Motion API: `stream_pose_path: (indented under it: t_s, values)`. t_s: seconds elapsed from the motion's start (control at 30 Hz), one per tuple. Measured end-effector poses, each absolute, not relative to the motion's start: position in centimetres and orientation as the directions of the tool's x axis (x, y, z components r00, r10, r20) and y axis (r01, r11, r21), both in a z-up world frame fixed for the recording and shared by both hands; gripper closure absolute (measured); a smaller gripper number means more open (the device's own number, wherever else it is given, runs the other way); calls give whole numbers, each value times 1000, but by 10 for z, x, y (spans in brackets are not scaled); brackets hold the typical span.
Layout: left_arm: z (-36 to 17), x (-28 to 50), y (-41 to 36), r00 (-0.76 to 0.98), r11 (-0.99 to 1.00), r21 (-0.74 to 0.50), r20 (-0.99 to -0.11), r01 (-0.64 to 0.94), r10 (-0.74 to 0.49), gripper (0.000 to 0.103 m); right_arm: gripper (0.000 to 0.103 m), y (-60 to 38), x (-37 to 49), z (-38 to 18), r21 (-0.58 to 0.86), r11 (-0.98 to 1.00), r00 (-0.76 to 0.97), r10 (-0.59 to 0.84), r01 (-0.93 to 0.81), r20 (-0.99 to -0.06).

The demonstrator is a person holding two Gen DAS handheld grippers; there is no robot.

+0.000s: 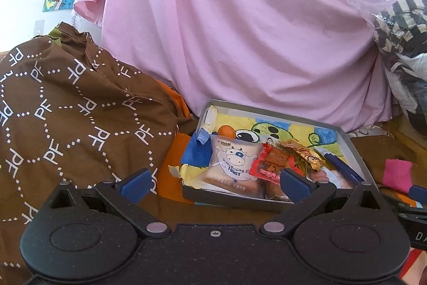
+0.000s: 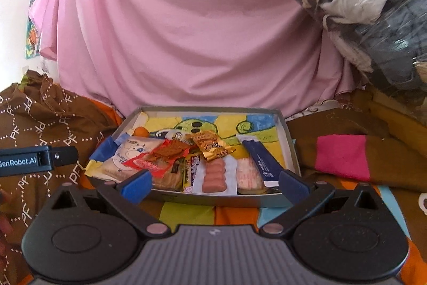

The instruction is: Organize snacks

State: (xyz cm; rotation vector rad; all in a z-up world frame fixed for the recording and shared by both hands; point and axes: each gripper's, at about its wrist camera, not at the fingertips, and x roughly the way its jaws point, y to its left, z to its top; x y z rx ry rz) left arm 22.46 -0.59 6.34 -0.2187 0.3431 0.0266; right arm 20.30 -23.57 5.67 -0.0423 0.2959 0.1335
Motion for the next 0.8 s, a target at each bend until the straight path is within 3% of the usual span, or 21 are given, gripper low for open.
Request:
stream_pose_path:
  t_s: [0.63,0.8]
  values:
    - [59,178,-9,948,986,-160,-319,-41,-13,1,0,-239,141,50,-17,993,977,112,-117,-183]
    - [60,161,-10,944,975,-208,-329,-76,3,1,0,-242,126,51,-12,995,983,98,-101,-156]
